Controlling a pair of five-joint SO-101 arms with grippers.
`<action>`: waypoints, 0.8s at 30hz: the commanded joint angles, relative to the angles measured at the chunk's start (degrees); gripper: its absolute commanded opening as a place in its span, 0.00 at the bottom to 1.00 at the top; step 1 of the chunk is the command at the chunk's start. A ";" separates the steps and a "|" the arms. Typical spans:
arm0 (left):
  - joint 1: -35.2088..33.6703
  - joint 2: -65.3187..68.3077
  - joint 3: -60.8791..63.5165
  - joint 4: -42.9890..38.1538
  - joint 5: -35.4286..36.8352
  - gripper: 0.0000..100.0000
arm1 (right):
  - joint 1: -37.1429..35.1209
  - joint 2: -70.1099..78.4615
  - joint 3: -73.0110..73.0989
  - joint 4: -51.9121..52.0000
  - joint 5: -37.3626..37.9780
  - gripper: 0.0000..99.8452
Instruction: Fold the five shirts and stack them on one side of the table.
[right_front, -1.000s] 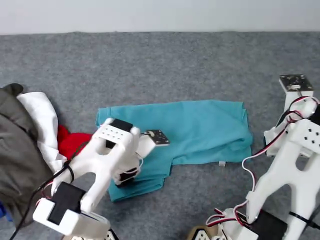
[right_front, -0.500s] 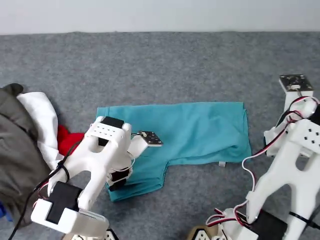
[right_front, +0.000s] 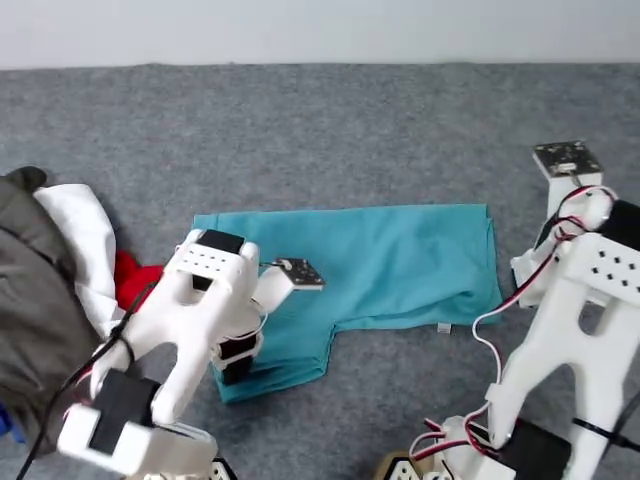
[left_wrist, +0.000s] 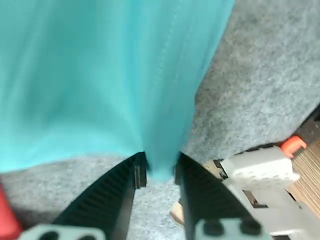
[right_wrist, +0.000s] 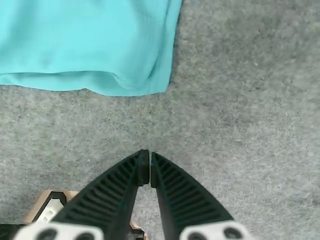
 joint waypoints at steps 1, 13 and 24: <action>-0.44 -9.49 -1.54 1.32 2.55 0.16 | -1.27 -1.63 -0.26 2.51 -0.88 0.10; -13.01 -23.91 -1.45 4.75 5.45 0.18 | -9.01 15.08 -0.70 -0.57 -25.49 0.17; -25.93 -25.05 -1.54 4.75 1.67 0.18 | -12.62 32.84 -10.99 -8.31 -32.79 0.17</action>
